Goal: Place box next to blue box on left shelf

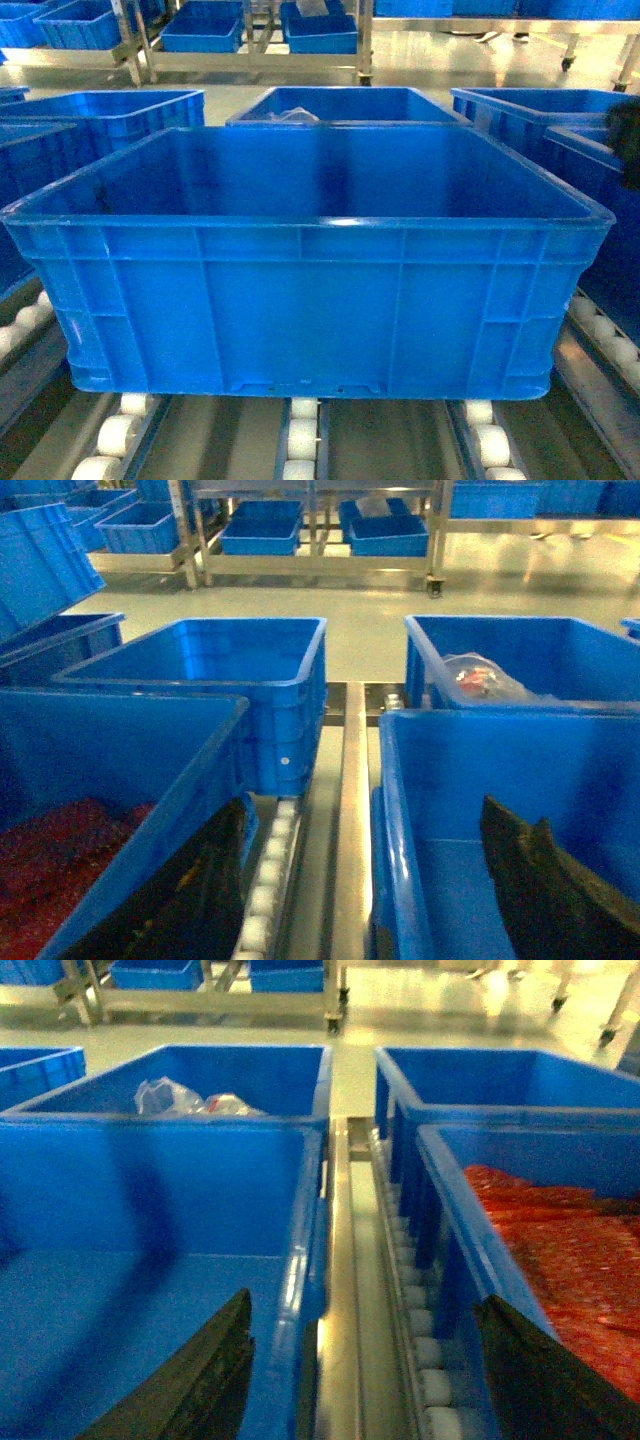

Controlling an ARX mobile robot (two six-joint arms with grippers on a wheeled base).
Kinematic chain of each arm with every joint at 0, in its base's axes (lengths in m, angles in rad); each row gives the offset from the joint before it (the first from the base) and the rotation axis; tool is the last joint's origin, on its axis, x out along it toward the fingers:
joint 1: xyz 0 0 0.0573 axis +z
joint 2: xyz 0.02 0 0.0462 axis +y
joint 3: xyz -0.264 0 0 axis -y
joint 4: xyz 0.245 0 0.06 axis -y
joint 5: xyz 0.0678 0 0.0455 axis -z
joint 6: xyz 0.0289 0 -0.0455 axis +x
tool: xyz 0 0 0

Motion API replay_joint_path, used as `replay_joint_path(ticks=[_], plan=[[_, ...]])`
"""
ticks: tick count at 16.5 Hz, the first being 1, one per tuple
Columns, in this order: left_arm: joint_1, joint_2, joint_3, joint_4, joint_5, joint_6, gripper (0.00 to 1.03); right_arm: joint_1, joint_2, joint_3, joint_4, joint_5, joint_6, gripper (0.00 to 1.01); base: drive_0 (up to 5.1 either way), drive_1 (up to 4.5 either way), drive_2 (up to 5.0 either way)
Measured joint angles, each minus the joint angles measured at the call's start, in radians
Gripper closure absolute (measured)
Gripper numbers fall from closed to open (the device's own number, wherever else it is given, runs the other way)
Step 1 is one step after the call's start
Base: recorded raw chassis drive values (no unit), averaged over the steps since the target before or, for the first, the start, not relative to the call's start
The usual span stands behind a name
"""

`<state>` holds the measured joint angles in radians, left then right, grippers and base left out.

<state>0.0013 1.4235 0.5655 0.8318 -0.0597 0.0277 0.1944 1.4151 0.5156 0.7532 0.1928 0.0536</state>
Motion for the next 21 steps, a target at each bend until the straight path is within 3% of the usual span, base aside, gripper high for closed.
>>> replay_joint_path(ticks=[2,5,6,8,9,10,11,12,14,21], plan=[[0.000,-0.094,-0.142,0.068,0.055,-0.018,0.54,-0.040,-0.107,-0.131,0.174,-0.034,-0.030,0.56,0.0,0.00,0.0],[-0.001,-0.228,-0.291,0.076,0.058,-0.021,0.95,-0.085,-0.241,-0.280,0.156,-0.079,-0.045,0.95,0.0,0.00,0.0],[-0.001,-0.267,-0.325,0.069,0.059,-0.024,1.00,-0.094,-0.287,-0.311,0.147,-0.090,-0.048,0.99,0.0,0.00,0.0],[-0.001,-0.359,-0.386,0.044,0.059,-0.024,1.00,-0.114,-0.387,-0.358,0.114,-0.114,-0.048,1.00,0.0,0.00,0.0],[-0.001,-0.409,-0.416,0.021,0.059,-0.024,1.00,-0.152,-0.438,-0.391,0.081,-0.168,-0.048,1.00,0.0,0.00,0.0],[-0.001,-0.454,-0.440,-0.003,0.059,-0.024,1.00,-0.192,-0.479,-0.410,0.056,-0.185,-0.048,1.00,0.0,0.00,0.0],[-0.001,-0.500,-0.460,-0.030,0.059,-0.024,1.00,-0.201,-0.531,-0.427,0.029,-0.184,-0.048,1.00,0.0,0.00,0.0],[-0.001,-0.548,-0.476,-0.058,0.059,-0.024,1.00,-0.198,-0.536,-0.462,0.101,-0.193,-0.048,1.00,0.0,0.00,0.0],[-0.001,-0.584,-0.529,-0.037,0.059,-0.024,1.00,-0.195,-0.611,-0.501,-0.008,-0.193,-0.048,1.00,0.0,0.00,0.0],[-0.001,-0.941,-0.550,-0.354,0.060,-0.024,1.00,-0.195,-0.964,-0.502,-0.307,-0.193,-0.048,1.00,0.0,0.00,0.0]])
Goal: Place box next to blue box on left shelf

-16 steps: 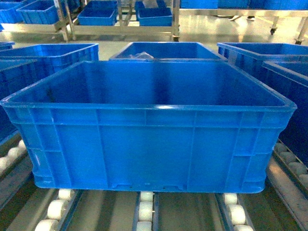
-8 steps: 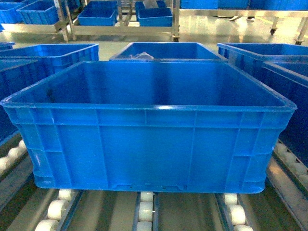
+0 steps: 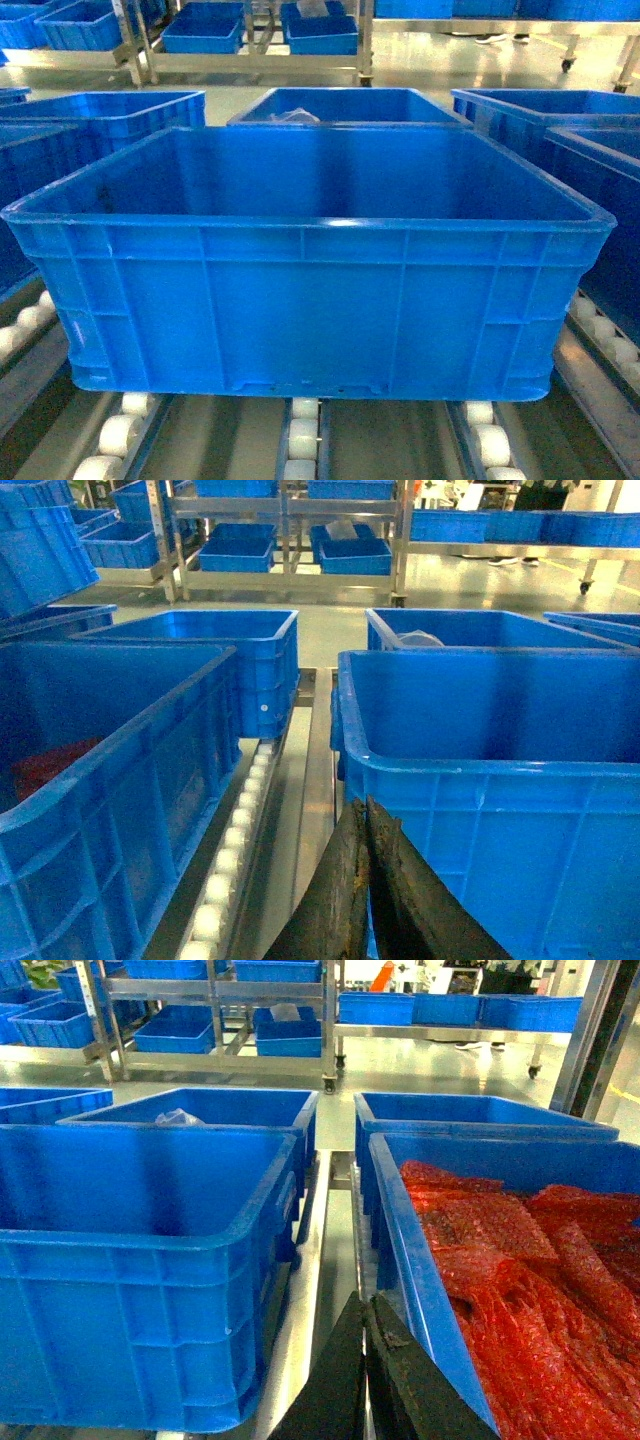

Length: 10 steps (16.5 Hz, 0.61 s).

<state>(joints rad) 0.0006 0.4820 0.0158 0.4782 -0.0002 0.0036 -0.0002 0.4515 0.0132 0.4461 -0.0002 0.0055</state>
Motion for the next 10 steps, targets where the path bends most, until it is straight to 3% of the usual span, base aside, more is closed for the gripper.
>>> replay_joint_path(ticks=[10], plan=[[0.000,-0.285,0.000,-0.282,0.000,0.000,1.00,0.000,-0.269,0.000,-0.262,0.000,0.000,1.00,0.0,0.00,0.0]])
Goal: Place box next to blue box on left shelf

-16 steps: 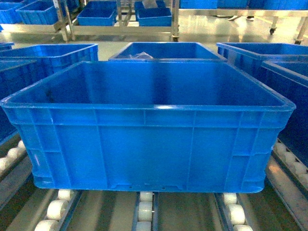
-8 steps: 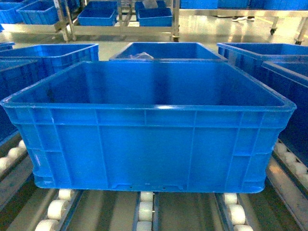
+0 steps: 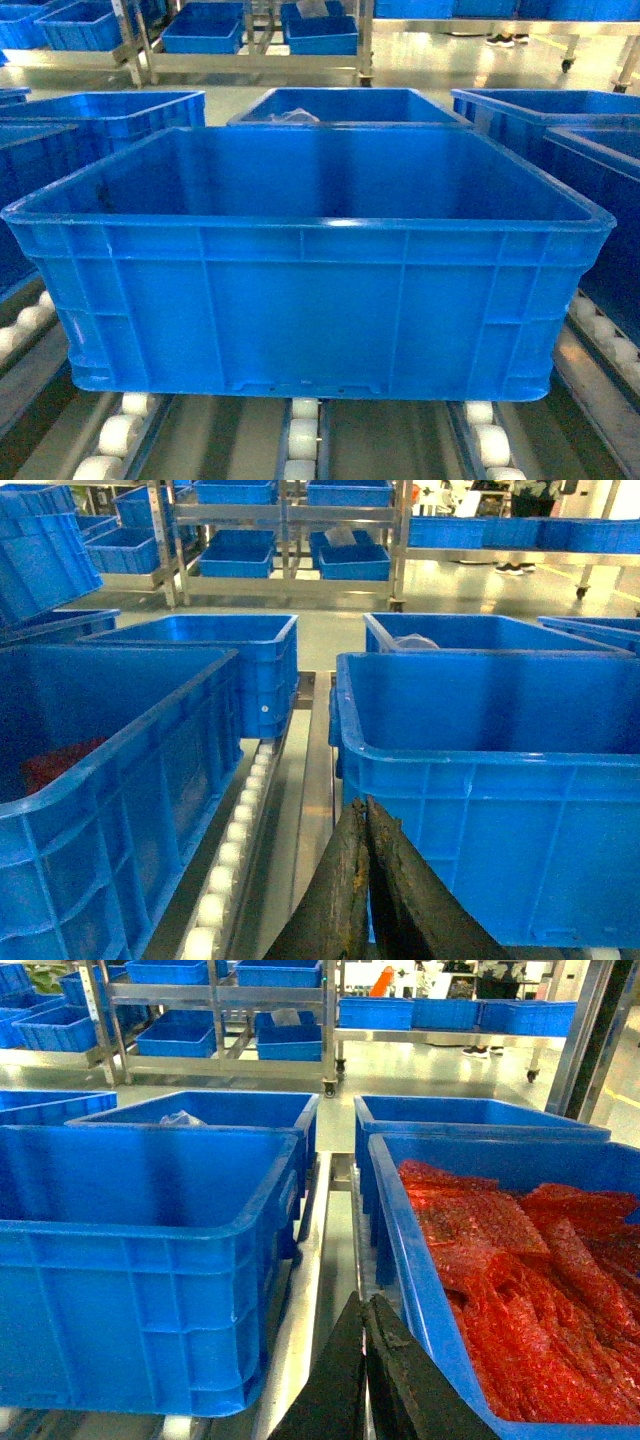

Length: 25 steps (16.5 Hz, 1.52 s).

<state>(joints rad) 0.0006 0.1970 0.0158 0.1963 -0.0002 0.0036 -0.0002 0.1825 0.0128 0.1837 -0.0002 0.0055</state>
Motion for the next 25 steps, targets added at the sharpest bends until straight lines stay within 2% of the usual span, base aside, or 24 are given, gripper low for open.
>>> replay_joint_path(ticks=[1,2,3,7,8,9,13,14,25], plan=[[0.000,-0.017,0.000,-0.017,0.000,0.000,1.00,0.000,-0.016,0.000,-0.018,0.000,0.000,1.00,0.0,0.00,0.0],[0.000,-0.045,0.000,-0.055,-0.001,0.000,1.00,0.000,-0.107,0.000,-0.163,-0.004,0.000,1.00,0.0,0.00,0.0],[0.000,-0.150,0.000,-0.202,0.003,0.000,1.00,0.000,-0.180,0.001,-0.178,-0.001,0.000,1.00,0.0,0.00,0.0],[-0.001,-0.186,0.000,-0.201,0.000,-0.001,1.00,0.000,-0.177,0.000,-0.189,0.000,-0.001,0.99,0.0,0.00,0.0],[-0.001,-0.186,0.000,-0.201,0.000,-0.003,0.88,0.000,-0.177,0.000,-0.189,0.000,-0.001,0.86,0.0,0.00,0.0],[-0.001,-0.186,0.000,-0.202,0.000,-0.003,0.52,0.000,-0.177,0.000,-0.188,0.000,-0.001,0.50,0.0,0.00,0.0],[-0.001,-0.186,0.000,-0.201,0.000,-0.002,0.03,0.000,-0.177,0.000,-0.188,0.000,0.000,0.01,0.0,0.00,0.0],[-0.001,-0.186,0.000,-0.201,0.000,-0.003,0.06,0.000,-0.177,0.000,-0.188,0.000,-0.001,0.04,0.0,0.00,0.0],[-0.001,-0.186,0.000,-0.201,0.000,-0.003,0.05,0.000,-0.177,0.000,-0.188,0.000,-0.001,0.03,0.0,0.00,0.0]])
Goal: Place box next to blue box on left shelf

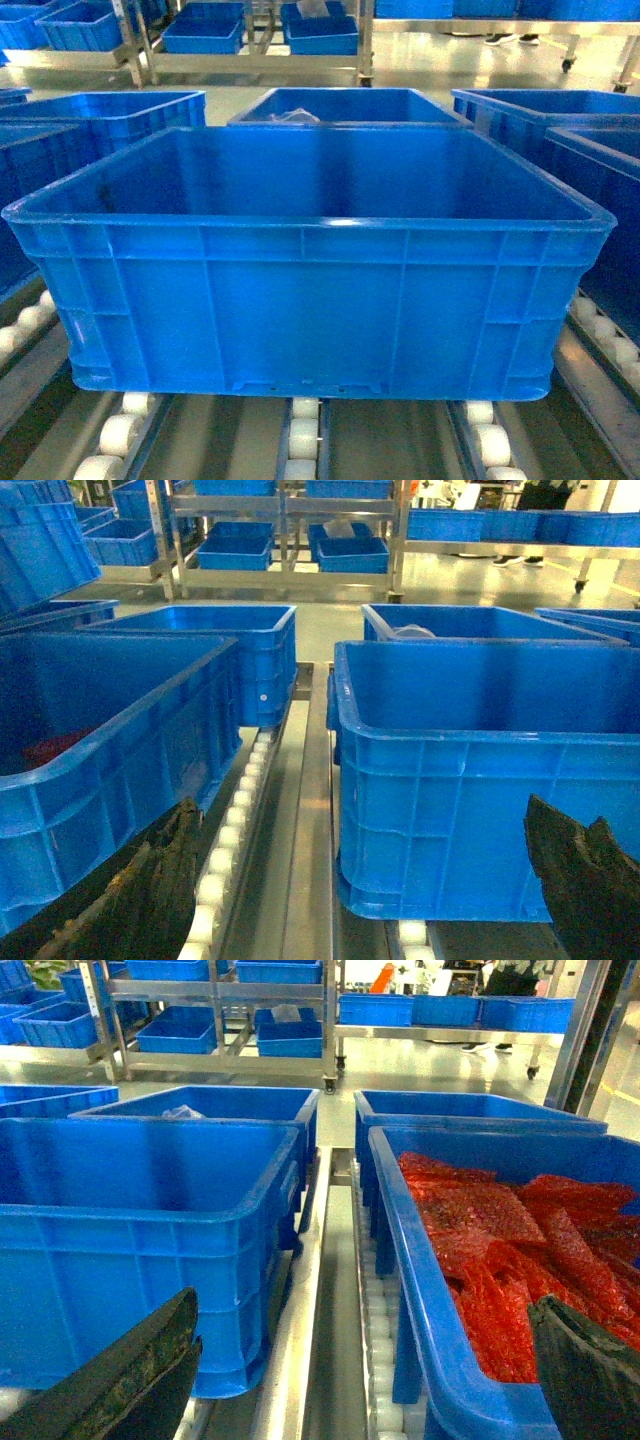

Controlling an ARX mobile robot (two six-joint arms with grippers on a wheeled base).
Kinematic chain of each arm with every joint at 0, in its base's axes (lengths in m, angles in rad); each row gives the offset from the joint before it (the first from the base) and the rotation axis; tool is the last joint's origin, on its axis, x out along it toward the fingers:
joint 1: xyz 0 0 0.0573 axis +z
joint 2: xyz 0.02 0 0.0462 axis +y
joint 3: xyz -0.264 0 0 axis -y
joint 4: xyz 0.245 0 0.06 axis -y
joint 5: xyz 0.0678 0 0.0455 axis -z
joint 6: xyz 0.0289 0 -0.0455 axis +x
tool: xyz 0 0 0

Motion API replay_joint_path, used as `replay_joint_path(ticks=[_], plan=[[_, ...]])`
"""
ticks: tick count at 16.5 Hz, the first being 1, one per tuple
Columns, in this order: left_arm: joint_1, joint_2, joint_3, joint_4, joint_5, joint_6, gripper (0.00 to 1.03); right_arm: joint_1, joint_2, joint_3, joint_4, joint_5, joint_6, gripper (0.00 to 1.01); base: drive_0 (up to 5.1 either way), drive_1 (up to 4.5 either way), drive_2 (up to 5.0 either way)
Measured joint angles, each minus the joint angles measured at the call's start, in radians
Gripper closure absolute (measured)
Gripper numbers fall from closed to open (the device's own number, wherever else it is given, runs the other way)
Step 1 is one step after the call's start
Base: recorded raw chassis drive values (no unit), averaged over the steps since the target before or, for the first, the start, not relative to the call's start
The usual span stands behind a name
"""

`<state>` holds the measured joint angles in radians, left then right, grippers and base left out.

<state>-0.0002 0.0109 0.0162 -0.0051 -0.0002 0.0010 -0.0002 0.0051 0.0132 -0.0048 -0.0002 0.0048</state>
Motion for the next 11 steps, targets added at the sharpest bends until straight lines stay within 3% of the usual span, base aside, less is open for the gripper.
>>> replay_joint_path(ticks=[11], plan=[[0.000,0.000,0.000,0.000,0.000,0.000,0.05,0.000,0.000,0.000,0.000,0.000,0.000,0.03,0.0,0.00,0.0]])
